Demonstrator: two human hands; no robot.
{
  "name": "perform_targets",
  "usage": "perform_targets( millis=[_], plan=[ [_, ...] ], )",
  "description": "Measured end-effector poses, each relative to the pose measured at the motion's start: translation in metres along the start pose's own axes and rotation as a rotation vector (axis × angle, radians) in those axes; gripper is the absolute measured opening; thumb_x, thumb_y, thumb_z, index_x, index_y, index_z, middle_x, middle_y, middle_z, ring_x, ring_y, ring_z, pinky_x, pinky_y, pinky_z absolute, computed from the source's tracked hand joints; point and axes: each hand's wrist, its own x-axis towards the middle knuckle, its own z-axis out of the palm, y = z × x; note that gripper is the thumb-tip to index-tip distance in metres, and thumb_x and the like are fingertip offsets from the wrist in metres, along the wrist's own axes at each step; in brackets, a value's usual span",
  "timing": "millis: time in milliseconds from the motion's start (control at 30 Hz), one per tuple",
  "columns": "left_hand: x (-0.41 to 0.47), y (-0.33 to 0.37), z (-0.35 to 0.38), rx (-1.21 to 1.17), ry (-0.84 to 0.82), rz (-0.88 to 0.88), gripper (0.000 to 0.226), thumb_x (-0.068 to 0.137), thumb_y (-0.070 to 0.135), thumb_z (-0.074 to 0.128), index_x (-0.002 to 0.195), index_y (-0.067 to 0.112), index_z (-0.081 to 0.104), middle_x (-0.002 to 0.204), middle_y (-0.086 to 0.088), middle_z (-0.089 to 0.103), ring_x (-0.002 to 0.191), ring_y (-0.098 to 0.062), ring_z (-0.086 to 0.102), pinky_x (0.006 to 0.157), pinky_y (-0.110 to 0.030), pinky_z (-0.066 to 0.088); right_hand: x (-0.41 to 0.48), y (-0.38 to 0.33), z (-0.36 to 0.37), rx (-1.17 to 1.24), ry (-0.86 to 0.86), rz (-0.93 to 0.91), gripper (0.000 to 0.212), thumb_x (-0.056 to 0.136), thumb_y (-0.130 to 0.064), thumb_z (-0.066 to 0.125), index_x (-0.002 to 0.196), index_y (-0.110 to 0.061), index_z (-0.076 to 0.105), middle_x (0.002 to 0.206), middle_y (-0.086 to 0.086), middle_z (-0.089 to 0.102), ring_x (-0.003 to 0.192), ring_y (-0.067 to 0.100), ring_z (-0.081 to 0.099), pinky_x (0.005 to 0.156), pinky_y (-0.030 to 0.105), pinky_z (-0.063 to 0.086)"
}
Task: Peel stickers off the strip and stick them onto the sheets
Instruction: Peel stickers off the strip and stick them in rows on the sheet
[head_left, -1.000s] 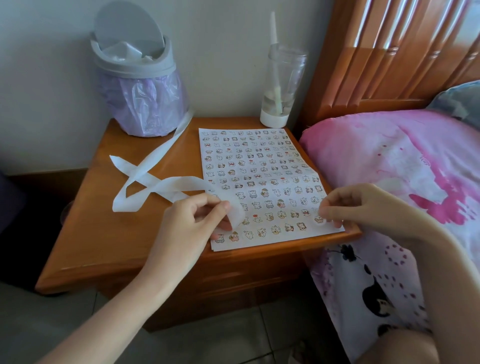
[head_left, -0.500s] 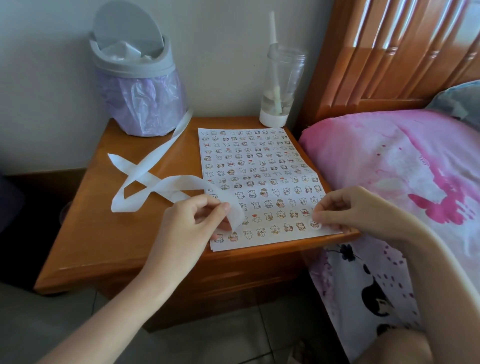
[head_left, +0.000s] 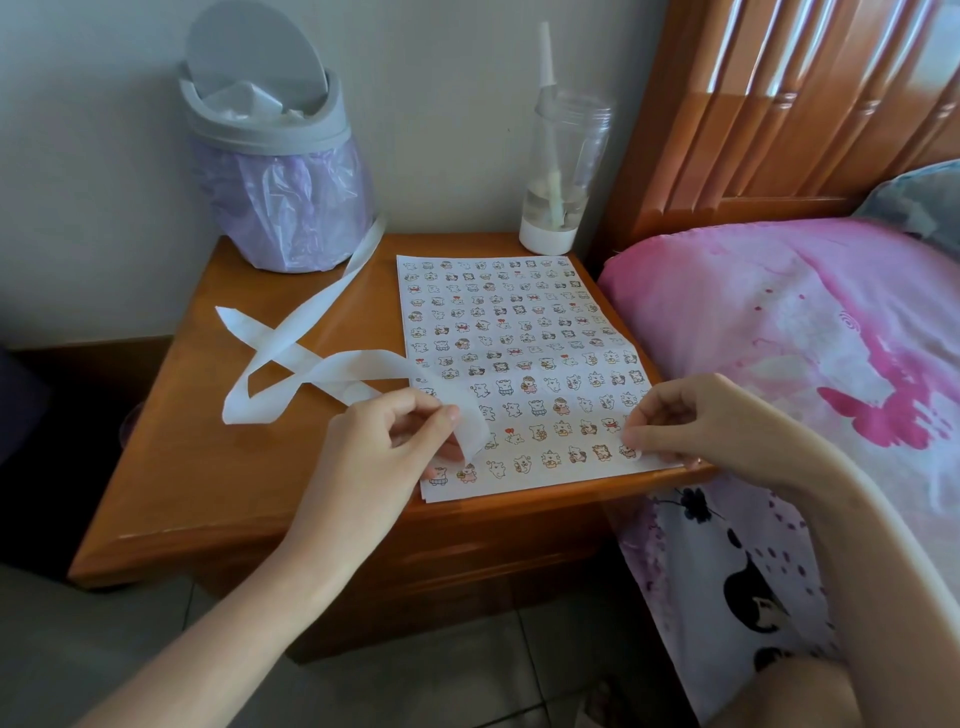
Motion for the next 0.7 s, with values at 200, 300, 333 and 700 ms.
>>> perform_targets(
  millis=[200, 300, 333, 700],
  plan=[
    [0.0007, -0.0013, -0.0009, 0.009, -0.007, -0.01, 0.018, 0.088, 0.029, 0.058, 0.096, 0.018, 0.069, 0.084, 0.013, 0.071, 0.066, 0.005, 0.065, 0.054, -0.005, 0.046, 0.0019, 0.0014, 0.0016, -0.006, 0.017, -0.018, 0.008, 0.076, -0.023, 0.077, 0.076, -0.016, 0.071, 0.065, -0.005, 0.065, 0.054, 0.003, 0.052, 0.055, 0.018, 0.043],
    [0.001, -0.0023, -0.0005, 0.026, -0.009, -0.008, 0.019, 0.088, 0.03, 0.058, 0.096, 0.018, 0.069, 0.085, 0.012, 0.071, 0.065, 0.004, 0.066, 0.054, -0.005, 0.047, 0.004, 0.0032, 0.0024, -0.062, 0.033, -0.03, 0.014, 0.07, -0.03, 0.081, 0.074, -0.02, 0.071, 0.066, -0.005, 0.066, 0.058, 0.004, 0.054, 0.056, 0.018, 0.042],
    [0.0009, -0.0023, -0.0001, 0.028, -0.007, -0.008, 0.018, 0.088, 0.03, 0.058, 0.096, 0.018, 0.069, 0.086, 0.012, 0.071, 0.065, 0.005, 0.066, 0.053, -0.005, 0.047, 0.0045, 0.0042, 0.0022, -0.088, 0.047, -0.032, 0.017, 0.069, -0.033, 0.081, 0.074, -0.021, 0.07, 0.065, -0.005, 0.065, 0.058, 0.005, 0.053, 0.056, 0.018, 0.041],
    [-0.0005, -0.0001, 0.0007, 0.029, -0.003, 0.0, 0.016, 0.088, 0.028, 0.058, 0.094, 0.018, 0.068, 0.084, 0.015, 0.069, 0.066, 0.011, 0.064, 0.051, -0.003, 0.044, 0.0039, 0.0098, -0.0034, -0.055, 0.015, -0.051, 0.032, 0.075, -0.025, 0.078, 0.098, -0.017, 0.057, 0.06, -0.007, 0.055, 0.048, -0.001, 0.044, 0.049, 0.007, 0.035]
  ],
)
